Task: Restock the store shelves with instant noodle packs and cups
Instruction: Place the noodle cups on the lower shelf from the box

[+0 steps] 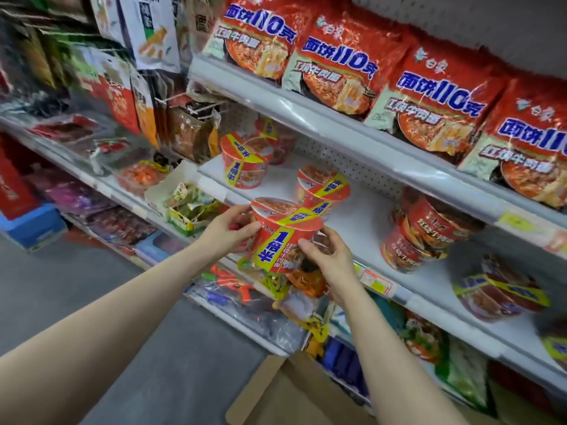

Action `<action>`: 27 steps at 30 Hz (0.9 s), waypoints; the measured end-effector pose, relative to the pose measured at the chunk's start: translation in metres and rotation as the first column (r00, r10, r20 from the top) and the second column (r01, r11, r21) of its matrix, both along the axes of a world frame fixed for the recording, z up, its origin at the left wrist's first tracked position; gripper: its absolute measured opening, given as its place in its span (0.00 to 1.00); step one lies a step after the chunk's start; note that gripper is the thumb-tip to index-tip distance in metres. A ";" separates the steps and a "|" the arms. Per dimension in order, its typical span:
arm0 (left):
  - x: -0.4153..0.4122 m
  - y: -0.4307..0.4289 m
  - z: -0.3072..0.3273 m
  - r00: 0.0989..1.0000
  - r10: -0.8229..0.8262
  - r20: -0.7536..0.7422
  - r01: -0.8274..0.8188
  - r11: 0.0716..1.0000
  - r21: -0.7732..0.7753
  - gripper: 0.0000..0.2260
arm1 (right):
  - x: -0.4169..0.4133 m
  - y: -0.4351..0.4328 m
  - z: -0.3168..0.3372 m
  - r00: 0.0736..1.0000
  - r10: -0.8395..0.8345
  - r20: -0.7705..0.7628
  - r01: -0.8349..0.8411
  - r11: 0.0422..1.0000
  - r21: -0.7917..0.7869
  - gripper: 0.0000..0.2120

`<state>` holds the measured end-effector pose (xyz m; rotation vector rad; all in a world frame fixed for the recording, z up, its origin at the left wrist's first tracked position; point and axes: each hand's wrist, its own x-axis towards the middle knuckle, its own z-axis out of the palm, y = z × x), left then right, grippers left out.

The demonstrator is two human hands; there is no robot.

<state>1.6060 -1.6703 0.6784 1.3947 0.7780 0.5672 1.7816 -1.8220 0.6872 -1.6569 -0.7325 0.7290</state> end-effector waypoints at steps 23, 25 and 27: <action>0.042 0.042 -0.015 0.958 -0.288 0.017 0.284 0.951 0.125 0.22 | -0.015 0.002 -0.021 0.959 -0.282 -0.028 0.283 0.958 0.053 0.25; 0.048 0.045 -0.014 0.948 -0.316 0.039 0.309 0.943 0.120 0.22 | -0.015 0.001 -0.020 0.954 -0.301 -0.007 0.301 0.952 0.058 0.26; 0.053 0.049 -0.015 0.943 -0.330 0.042 0.323 0.939 0.117 0.24 | -0.013 0.003 -0.018 0.950 -0.313 0.009 0.312 0.948 0.058 0.27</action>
